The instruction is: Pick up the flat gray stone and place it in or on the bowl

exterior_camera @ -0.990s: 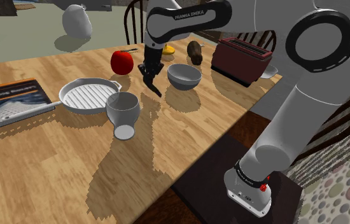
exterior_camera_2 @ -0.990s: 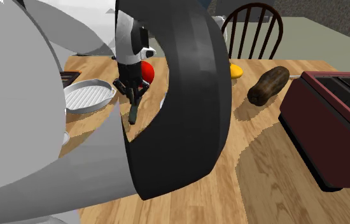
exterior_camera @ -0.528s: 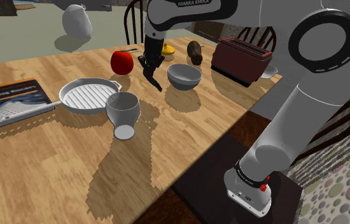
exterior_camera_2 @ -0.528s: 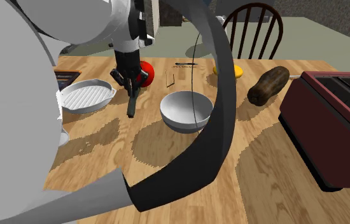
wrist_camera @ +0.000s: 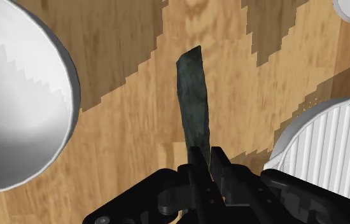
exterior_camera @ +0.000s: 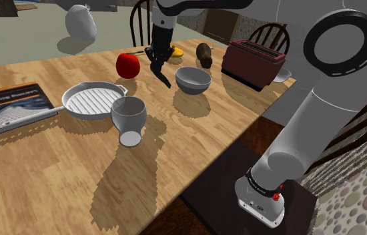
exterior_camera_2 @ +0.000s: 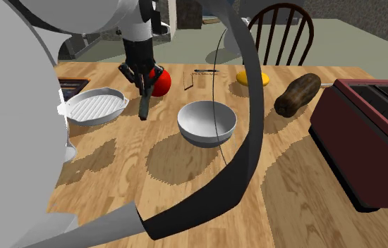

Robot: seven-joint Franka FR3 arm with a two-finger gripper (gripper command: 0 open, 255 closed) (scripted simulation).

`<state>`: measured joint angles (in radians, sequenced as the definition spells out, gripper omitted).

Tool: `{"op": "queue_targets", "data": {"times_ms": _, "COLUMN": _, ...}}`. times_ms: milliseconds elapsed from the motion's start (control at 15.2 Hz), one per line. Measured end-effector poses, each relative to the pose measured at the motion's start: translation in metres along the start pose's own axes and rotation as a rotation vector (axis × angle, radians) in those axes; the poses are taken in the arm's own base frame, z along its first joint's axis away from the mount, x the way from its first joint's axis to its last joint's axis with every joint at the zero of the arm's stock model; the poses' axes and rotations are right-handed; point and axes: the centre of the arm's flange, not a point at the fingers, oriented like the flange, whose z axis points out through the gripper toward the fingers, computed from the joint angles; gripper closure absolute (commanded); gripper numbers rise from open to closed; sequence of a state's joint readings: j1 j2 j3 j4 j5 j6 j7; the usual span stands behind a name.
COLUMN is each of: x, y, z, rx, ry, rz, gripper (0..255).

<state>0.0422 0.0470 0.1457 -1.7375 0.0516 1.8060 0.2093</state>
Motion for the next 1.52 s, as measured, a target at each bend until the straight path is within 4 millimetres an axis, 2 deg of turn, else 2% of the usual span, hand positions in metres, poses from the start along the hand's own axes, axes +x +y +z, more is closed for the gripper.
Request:
{"op": "queue_targets", "data": {"times_ms": 396, "x": 0.001, "y": -0.002, "z": -0.03, "rx": 0.0, "ry": 0.0, "rz": 0.0, "gripper": 255}}
{"op": "queue_targets", "data": {"times_ms": 462, "x": -0.001, "y": 0.002, "z": -0.033, "rx": 0.0, "ry": 0.0, "rz": 0.0, "gripper": 255}}
{"op": "queue_targets", "data": {"times_ms": 1386, "x": -0.025, "y": 0.181, "z": -0.047, "rx": 0.0, "ry": 0.0, "rz": 0.002, "gripper": 255}}
{"op": "queue_targets", "data": {"times_ms": 1518, "x": -0.026, "y": 0.193, "z": -0.042, "rx": 0.0, "ry": 0.0, "rz": 0.001, "gripper": 255}}
